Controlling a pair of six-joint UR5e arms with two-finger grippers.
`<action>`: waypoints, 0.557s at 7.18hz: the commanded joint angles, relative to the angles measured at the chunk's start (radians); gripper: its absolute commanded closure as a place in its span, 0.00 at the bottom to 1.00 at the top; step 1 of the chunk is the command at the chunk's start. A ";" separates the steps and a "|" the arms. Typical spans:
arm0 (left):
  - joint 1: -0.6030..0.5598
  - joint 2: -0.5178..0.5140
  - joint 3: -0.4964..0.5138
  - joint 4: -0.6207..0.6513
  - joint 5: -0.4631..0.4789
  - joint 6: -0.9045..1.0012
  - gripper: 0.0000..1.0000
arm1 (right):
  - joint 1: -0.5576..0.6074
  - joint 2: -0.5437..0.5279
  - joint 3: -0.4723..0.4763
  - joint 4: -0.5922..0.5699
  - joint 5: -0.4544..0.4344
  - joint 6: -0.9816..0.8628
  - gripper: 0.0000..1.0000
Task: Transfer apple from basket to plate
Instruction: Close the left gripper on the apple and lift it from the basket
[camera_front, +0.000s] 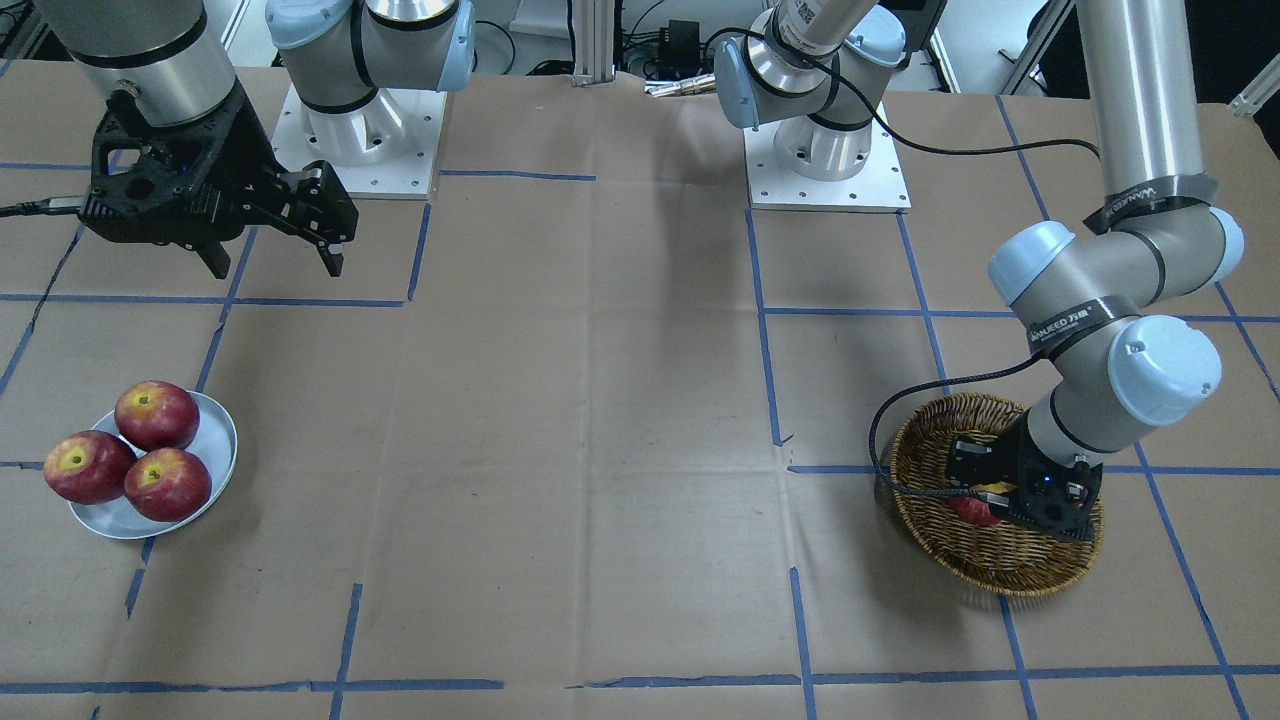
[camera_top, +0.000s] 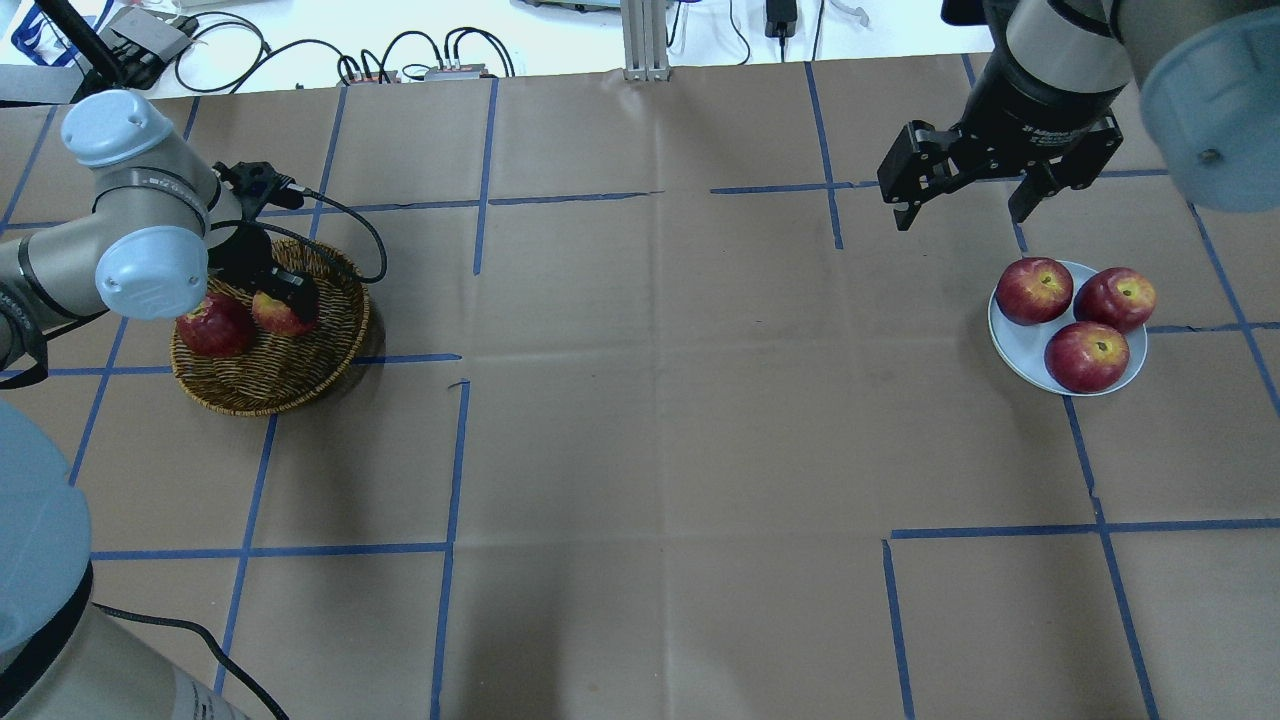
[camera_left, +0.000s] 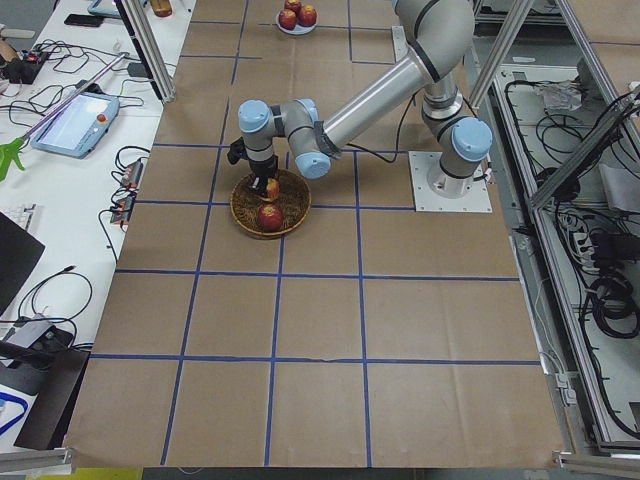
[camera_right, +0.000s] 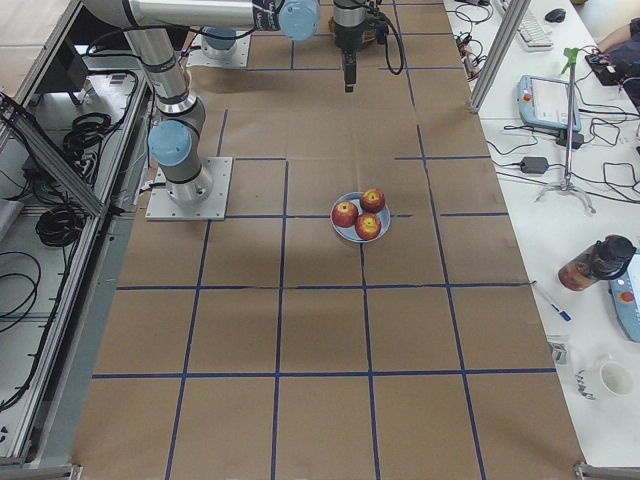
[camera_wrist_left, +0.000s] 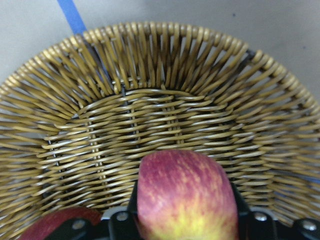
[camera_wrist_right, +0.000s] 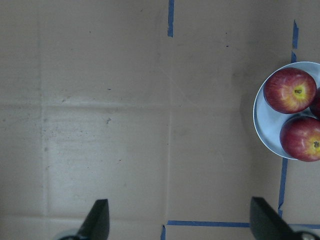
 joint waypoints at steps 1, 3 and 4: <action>-0.137 0.076 0.024 -0.102 -0.001 -0.261 0.46 | 0.000 0.000 0.000 0.001 0.001 0.001 0.00; -0.315 0.070 0.046 -0.116 -0.003 -0.476 0.45 | 0.000 0.000 0.000 0.001 0.000 -0.001 0.00; -0.409 0.053 0.061 -0.116 -0.006 -0.614 0.45 | 0.000 0.000 0.000 0.001 0.000 0.001 0.00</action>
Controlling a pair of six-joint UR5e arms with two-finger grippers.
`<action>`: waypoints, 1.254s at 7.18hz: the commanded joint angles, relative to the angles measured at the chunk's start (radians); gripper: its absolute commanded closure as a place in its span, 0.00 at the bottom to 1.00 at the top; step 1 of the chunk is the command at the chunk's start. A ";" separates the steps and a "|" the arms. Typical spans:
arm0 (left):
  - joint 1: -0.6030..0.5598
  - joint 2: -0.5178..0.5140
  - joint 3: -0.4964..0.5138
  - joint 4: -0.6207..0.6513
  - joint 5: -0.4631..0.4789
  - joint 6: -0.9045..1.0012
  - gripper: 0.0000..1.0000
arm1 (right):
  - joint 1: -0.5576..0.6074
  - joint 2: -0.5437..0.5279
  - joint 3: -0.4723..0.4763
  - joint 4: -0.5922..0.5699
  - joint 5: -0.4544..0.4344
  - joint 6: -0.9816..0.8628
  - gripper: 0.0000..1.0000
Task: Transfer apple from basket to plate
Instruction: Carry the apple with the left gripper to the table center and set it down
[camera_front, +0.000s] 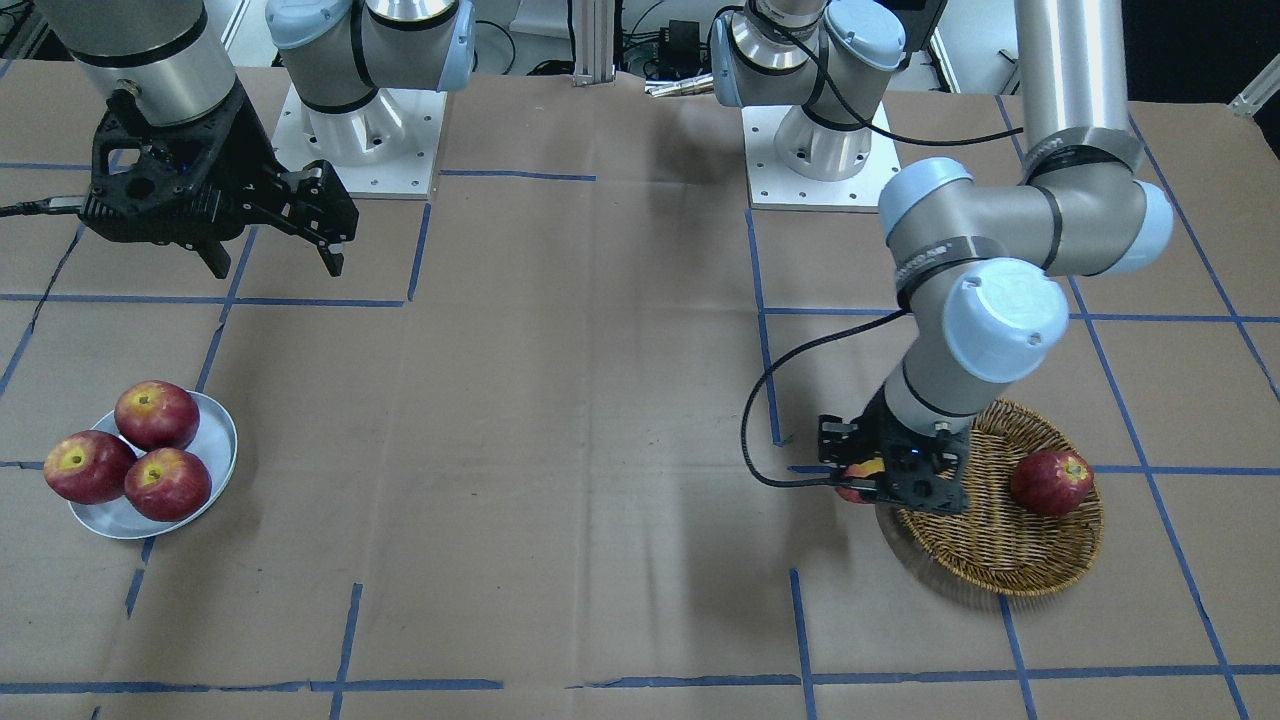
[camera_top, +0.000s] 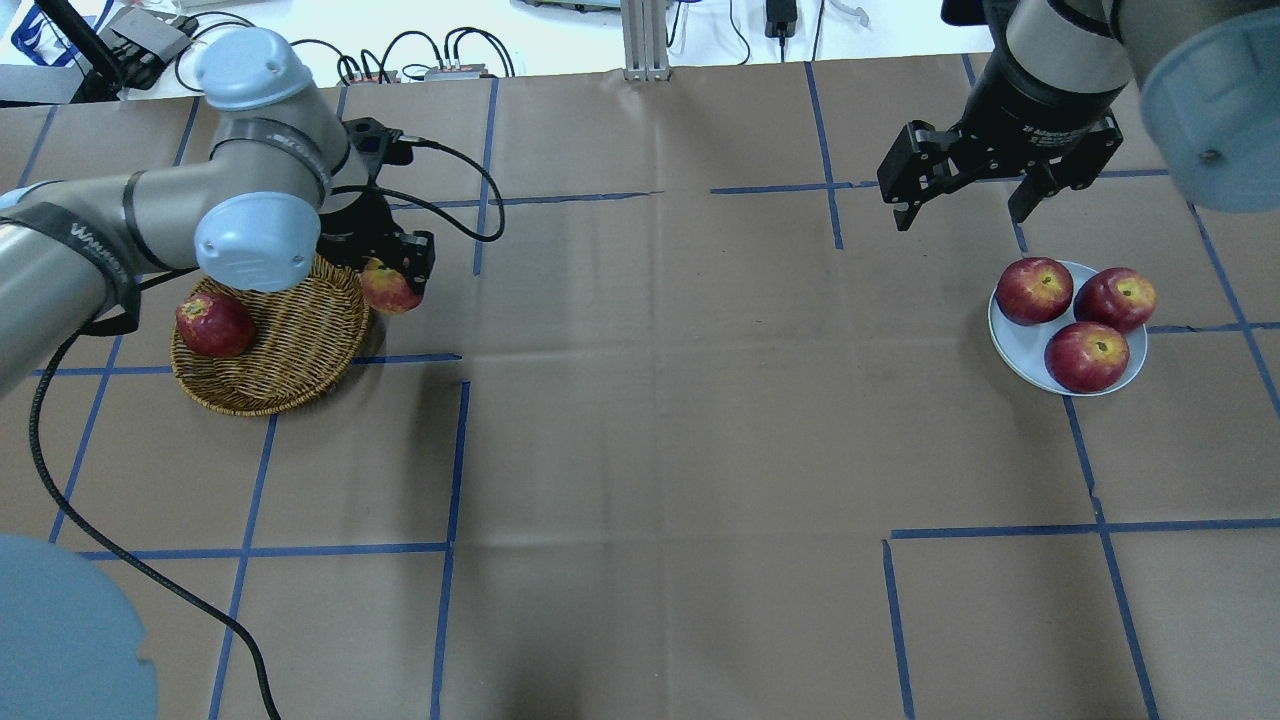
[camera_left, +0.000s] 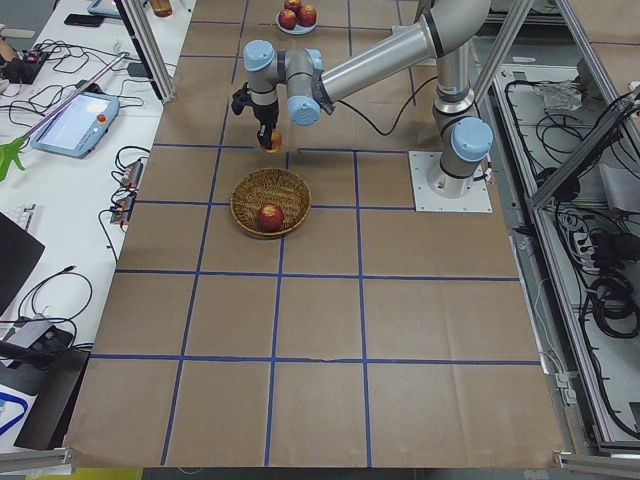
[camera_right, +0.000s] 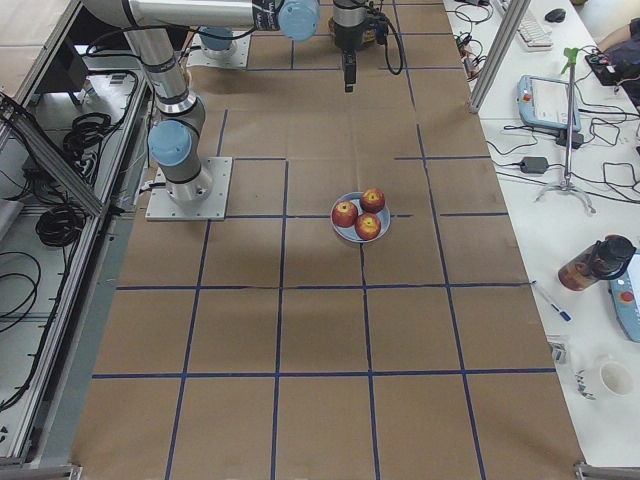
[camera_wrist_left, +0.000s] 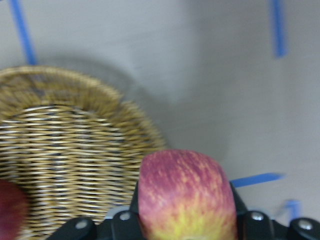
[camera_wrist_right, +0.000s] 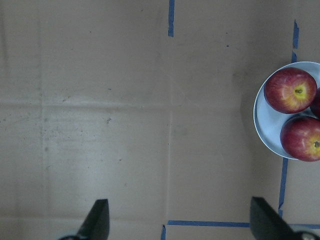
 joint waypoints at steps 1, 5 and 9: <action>-0.201 -0.044 0.042 -0.001 0.000 -0.228 0.45 | 0.000 0.000 0.000 0.000 -0.001 0.000 0.00; -0.392 -0.206 0.195 0.008 -0.006 -0.412 0.43 | 0.000 0.000 0.000 -0.001 -0.001 0.001 0.00; -0.406 -0.260 0.202 0.017 -0.007 -0.416 0.44 | 0.000 0.000 0.000 0.000 0.001 0.000 0.00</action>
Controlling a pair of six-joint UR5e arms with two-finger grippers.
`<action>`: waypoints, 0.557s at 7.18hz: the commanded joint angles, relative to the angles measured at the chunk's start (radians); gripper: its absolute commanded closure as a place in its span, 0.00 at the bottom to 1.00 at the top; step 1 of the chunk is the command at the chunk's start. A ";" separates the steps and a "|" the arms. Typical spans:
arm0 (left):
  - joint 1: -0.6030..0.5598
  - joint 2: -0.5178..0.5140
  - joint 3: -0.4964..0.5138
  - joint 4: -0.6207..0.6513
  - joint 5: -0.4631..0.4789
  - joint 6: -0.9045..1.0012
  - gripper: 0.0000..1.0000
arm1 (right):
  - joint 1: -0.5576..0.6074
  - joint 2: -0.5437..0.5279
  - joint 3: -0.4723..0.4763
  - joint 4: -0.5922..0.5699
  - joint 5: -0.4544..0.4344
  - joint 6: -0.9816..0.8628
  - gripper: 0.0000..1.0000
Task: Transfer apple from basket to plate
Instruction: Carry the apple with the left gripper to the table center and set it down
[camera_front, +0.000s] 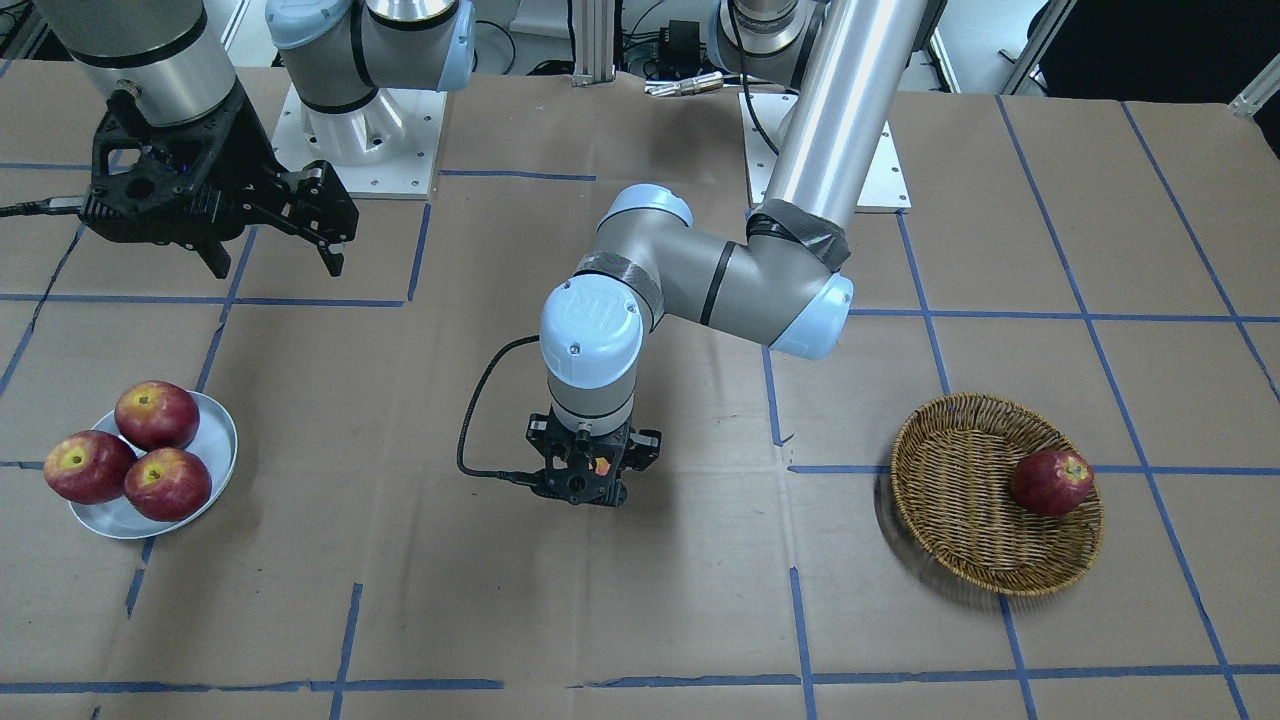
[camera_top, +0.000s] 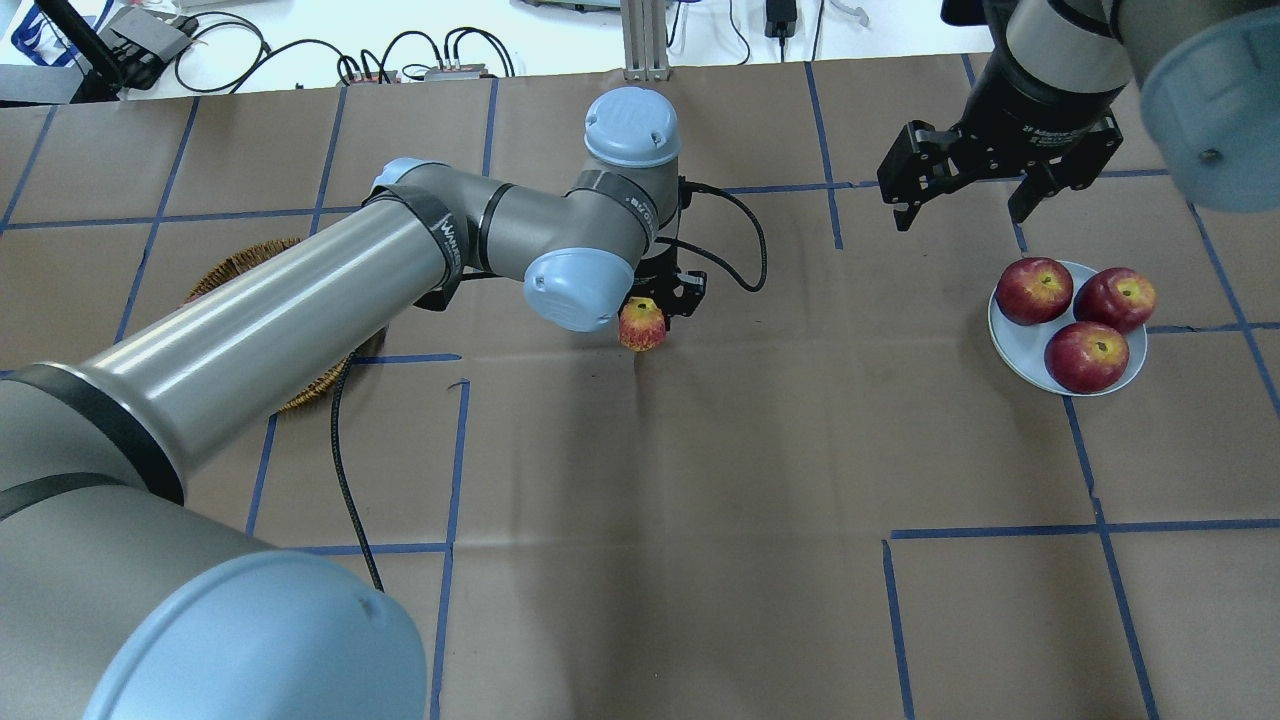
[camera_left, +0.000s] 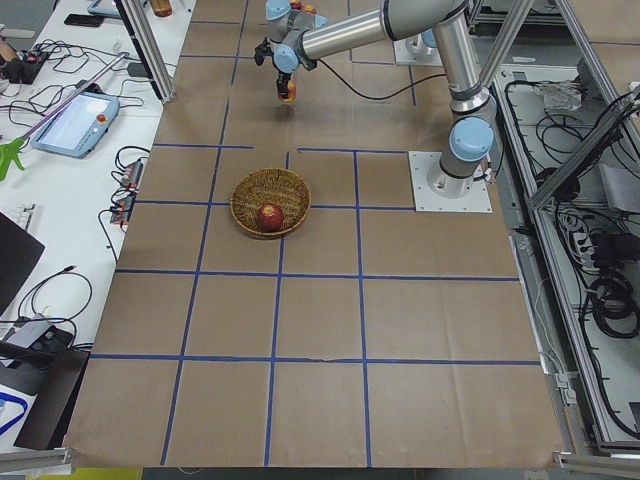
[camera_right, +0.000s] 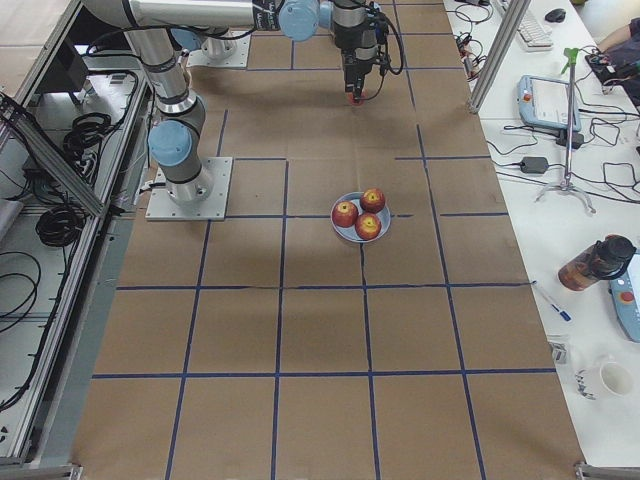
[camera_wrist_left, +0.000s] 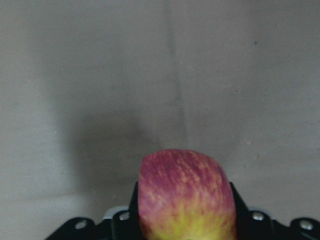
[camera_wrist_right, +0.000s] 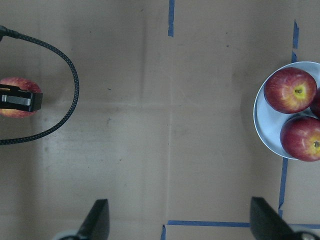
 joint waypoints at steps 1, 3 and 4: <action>-0.007 -0.035 0.014 0.021 -0.010 -0.002 0.44 | 0.000 0.000 0.000 -0.001 0.001 0.000 0.00; -0.006 -0.036 0.012 0.027 -0.037 0.000 0.42 | 0.000 0.000 0.000 0.000 0.001 0.001 0.00; -0.007 -0.036 0.012 0.027 -0.039 -0.002 0.31 | 0.000 0.000 0.000 -0.001 0.001 0.001 0.00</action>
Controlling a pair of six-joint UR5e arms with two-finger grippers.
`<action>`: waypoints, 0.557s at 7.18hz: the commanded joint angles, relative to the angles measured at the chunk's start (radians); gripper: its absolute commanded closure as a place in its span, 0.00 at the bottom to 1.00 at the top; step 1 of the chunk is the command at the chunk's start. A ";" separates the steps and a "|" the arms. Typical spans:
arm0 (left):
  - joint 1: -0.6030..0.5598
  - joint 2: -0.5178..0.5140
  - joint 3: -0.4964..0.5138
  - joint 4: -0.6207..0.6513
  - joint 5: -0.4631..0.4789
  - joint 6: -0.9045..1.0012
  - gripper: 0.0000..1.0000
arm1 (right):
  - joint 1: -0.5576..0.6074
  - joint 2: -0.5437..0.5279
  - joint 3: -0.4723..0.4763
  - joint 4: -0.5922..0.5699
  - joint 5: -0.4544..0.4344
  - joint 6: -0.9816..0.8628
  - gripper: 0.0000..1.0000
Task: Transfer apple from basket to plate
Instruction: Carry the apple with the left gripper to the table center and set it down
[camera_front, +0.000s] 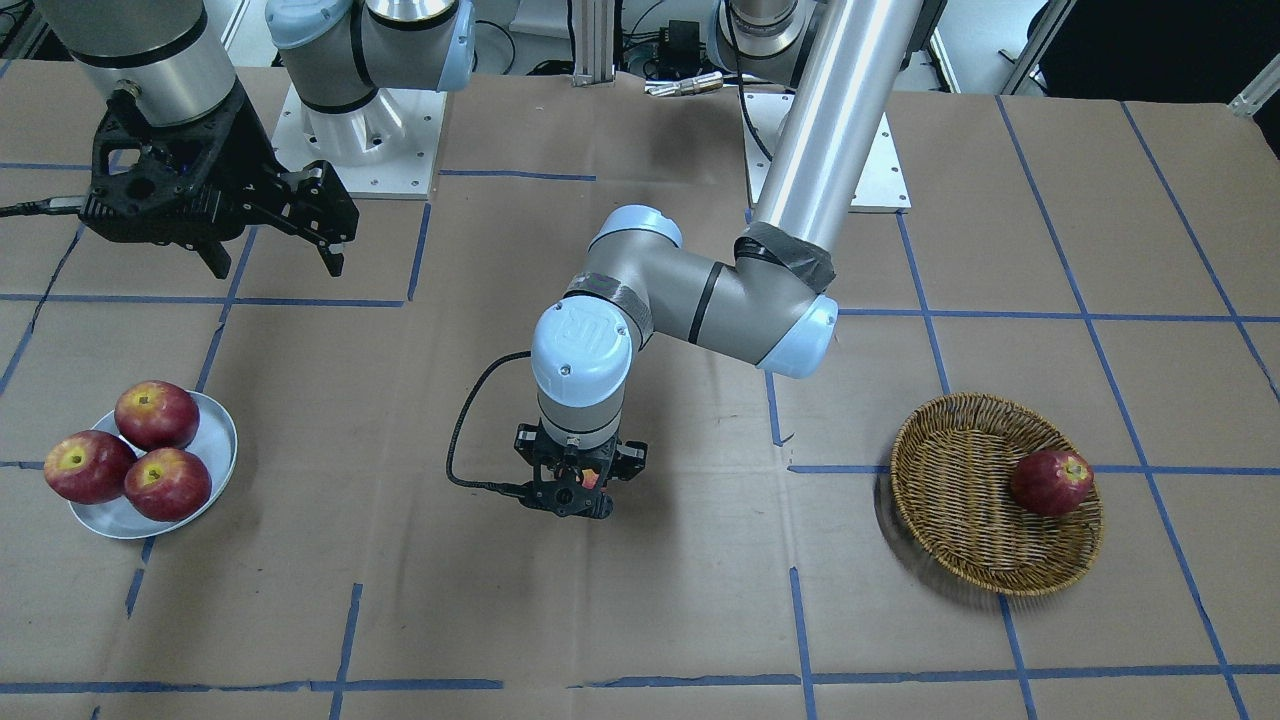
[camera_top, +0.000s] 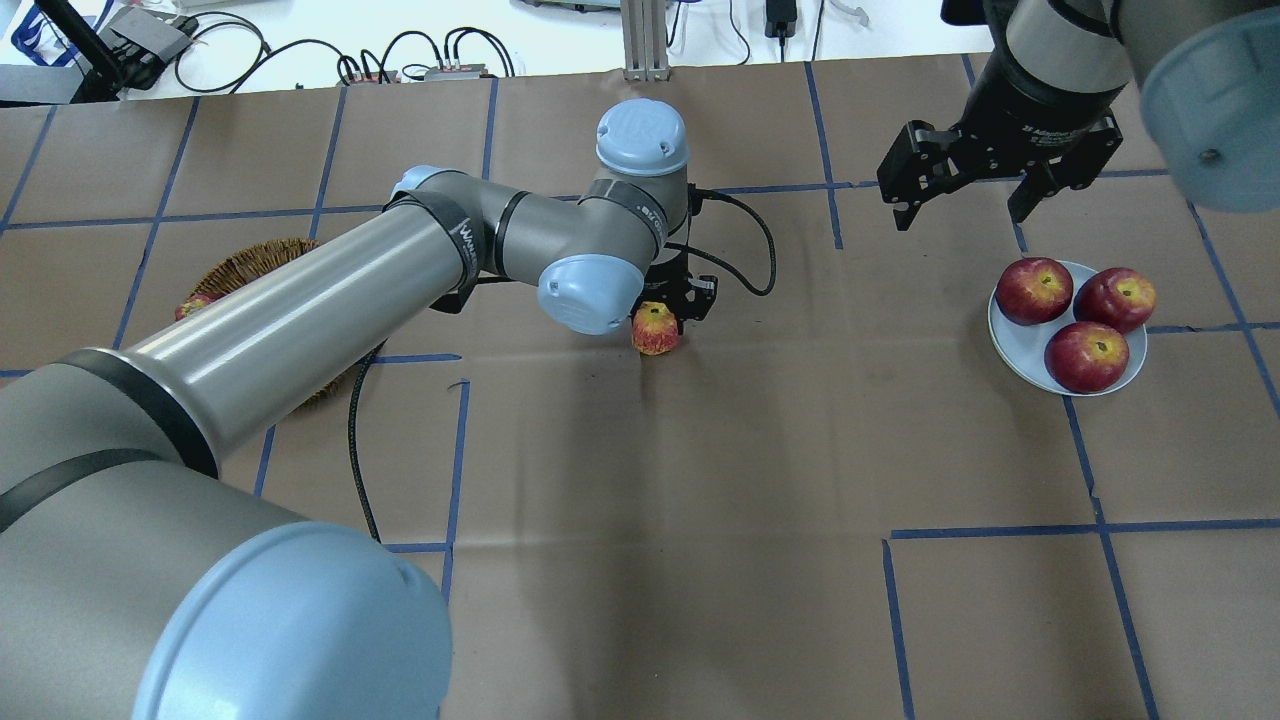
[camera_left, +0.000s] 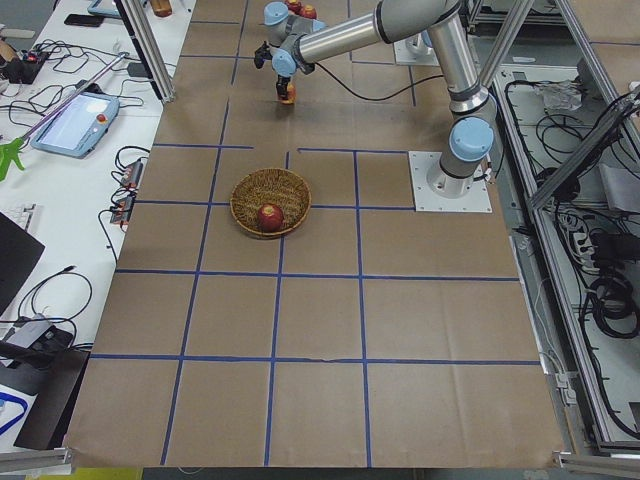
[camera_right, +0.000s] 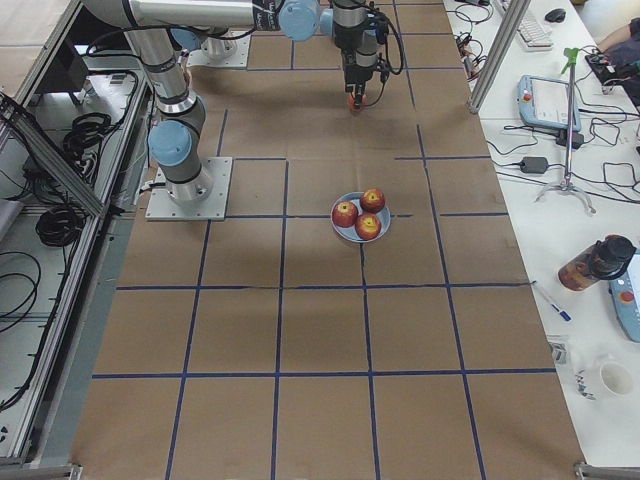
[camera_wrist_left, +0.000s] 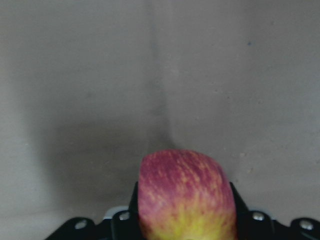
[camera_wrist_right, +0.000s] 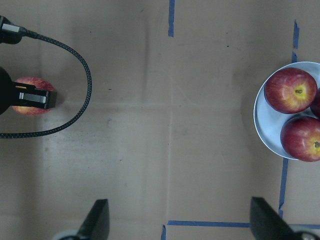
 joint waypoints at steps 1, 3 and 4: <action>0.001 0.000 -0.007 0.003 -0.005 -0.001 0.11 | 0.000 0.000 0.000 -0.001 0.000 -0.001 0.00; 0.005 0.023 0.002 0.001 -0.002 -0.001 0.01 | 0.000 0.000 0.000 -0.001 0.000 0.001 0.00; 0.008 0.052 0.005 -0.012 0.006 0.014 0.01 | 0.000 0.000 0.000 -0.001 0.000 0.001 0.00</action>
